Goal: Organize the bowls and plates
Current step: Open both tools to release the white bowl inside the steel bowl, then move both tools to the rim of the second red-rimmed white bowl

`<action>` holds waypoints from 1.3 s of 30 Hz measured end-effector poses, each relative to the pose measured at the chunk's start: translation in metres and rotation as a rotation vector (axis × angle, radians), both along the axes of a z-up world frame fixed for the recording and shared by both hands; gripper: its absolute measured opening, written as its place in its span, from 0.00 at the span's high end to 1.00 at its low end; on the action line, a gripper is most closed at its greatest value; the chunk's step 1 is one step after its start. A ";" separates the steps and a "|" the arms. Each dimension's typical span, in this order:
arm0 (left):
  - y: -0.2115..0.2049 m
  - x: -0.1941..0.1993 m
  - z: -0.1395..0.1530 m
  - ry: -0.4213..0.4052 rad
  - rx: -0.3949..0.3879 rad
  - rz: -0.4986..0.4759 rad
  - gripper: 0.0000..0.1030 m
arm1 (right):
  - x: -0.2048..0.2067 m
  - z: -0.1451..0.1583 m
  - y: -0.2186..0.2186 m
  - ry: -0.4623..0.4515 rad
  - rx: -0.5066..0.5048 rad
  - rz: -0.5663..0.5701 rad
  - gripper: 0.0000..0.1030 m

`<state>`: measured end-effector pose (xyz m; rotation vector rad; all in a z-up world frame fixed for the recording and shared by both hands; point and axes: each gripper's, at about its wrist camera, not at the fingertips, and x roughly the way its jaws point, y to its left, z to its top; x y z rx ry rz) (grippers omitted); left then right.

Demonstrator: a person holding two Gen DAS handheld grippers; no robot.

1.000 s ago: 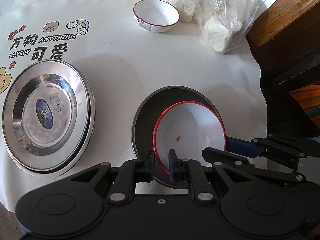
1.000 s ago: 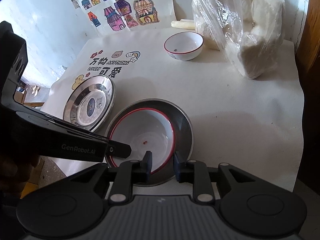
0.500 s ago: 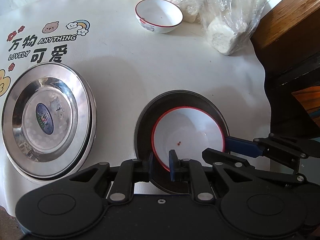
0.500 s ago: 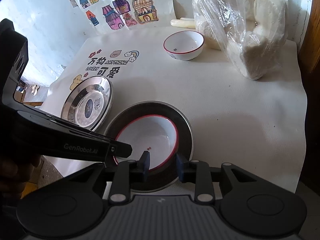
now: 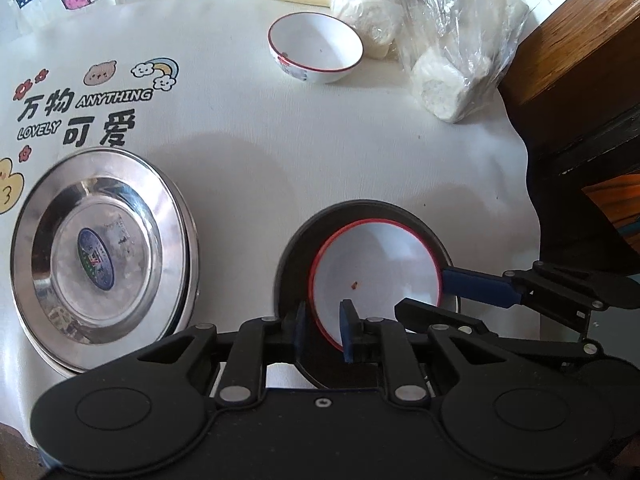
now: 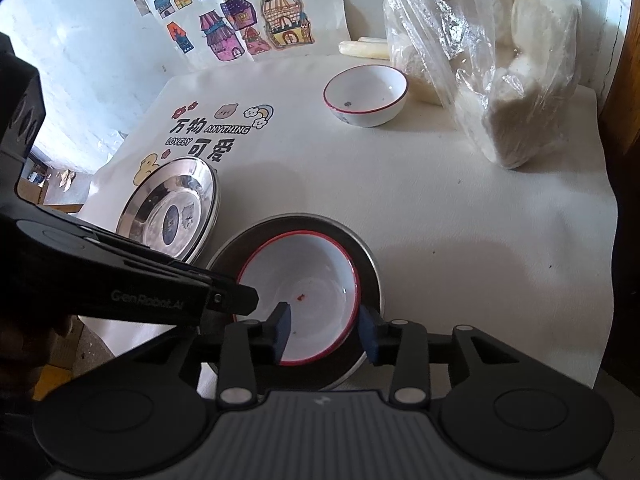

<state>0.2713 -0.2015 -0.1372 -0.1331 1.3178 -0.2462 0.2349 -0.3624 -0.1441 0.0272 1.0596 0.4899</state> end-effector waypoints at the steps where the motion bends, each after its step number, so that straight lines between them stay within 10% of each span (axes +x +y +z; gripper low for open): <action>1: 0.001 0.001 0.001 0.000 0.000 0.002 0.79 | 0.000 0.001 0.000 -0.002 0.000 -0.001 0.57; 14: 0.018 0.004 0.022 -0.060 0.019 0.019 0.61 | 0.001 0.013 -0.001 -0.037 0.011 -0.044 0.23; 22: 0.042 0.014 0.026 -0.083 -0.009 0.075 0.22 | 0.007 0.017 0.002 -0.045 0.022 -0.096 0.02; 27: 0.064 0.027 0.026 -0.094 -0.076 0.138 0.02 | 0.015 0.015 0.007 -0.039 0.001 -0.144 0.00; 39: 0.094 0.085 0.026 -0.174 -0.058 0.108 0.01 | 0.050 0.003 0.009 -0.018 0.028 -0.404 0.00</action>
